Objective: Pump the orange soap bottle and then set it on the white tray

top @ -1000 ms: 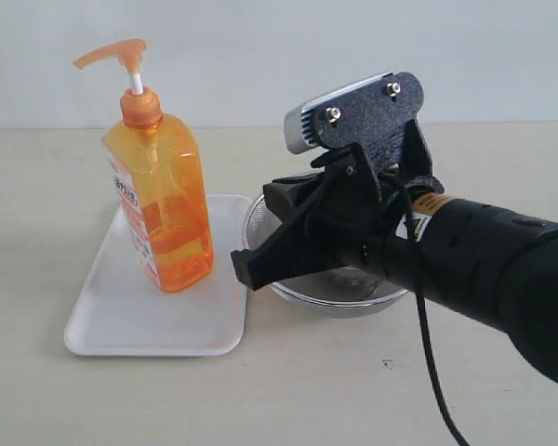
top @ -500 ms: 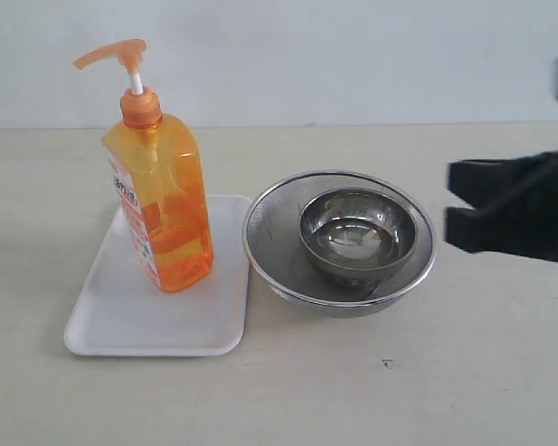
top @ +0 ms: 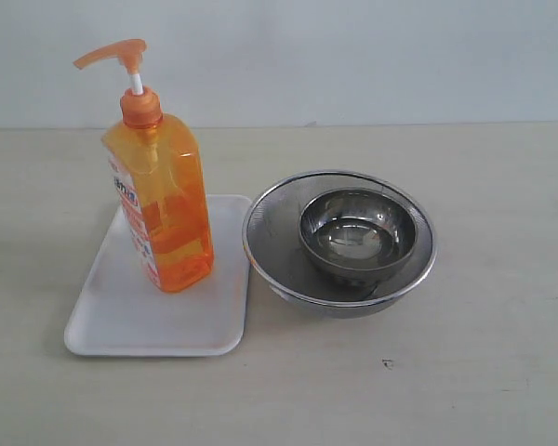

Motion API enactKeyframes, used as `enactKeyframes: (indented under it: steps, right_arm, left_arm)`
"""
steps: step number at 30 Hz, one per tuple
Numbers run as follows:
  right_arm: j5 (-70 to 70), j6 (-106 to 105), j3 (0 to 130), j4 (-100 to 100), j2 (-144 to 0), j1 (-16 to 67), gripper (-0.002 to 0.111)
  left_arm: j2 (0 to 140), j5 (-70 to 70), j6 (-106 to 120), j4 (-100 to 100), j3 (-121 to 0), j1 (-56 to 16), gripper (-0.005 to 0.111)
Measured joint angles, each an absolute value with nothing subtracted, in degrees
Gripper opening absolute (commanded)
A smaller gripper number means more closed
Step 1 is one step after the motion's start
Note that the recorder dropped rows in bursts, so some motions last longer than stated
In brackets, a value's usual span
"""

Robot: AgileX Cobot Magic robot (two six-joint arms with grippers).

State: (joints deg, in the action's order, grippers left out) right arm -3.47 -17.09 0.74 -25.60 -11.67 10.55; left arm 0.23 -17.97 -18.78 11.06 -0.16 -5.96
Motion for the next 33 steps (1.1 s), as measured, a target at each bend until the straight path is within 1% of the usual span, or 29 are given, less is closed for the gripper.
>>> enactKeyframes:
  steps: [4,6,14,20,26,28,33]
  right_arm:
    - [0.0,-18.5,0.3,-25.6,-2.6,8.0,0.000]
    - [1.6,-19.1,0.3,-25.6,-0.9,6.9,0.000]
    - [5.4,-20.1,0.2,-25.4,-0.4,3.5,0.000]
    - [5.8,-20.1,0.2,-25.4,-0.4,3.5,0.000]
    - [6.1,-15.0,0.2,-25.3,-0.4,3.5,0.000]
    - [7.1,-12.7,0.2,-22.2,-0.4,3.5,0.000]
    - [12.7,-0.9,0.2,-5.1,-0.4,3.5,0.000]
  left_arm:
    - [0.2,-18.0,-18.8,11.1,-0.2,-6.0,0.005]
    - [0.1,-18.0,-18.8,11.1,-0.2,-6.0,0.005]
    - [0.1,-18.0,-18.8,11.1,-0.2,-6.0,0.005]
    - [0.1,-18.0,-18.8,11.1,-0.2,-6.0,0.005]
    - [0.1,-18.0,-18.8,11.1,-0.2,-6.0,0.005]
    - [0.1,-18.0,-18.8,11.1,-0.2,-6.0,0.005]
    - [0.1,-18.0,-18.8,11.1,-0.2,-6.0,0.005]
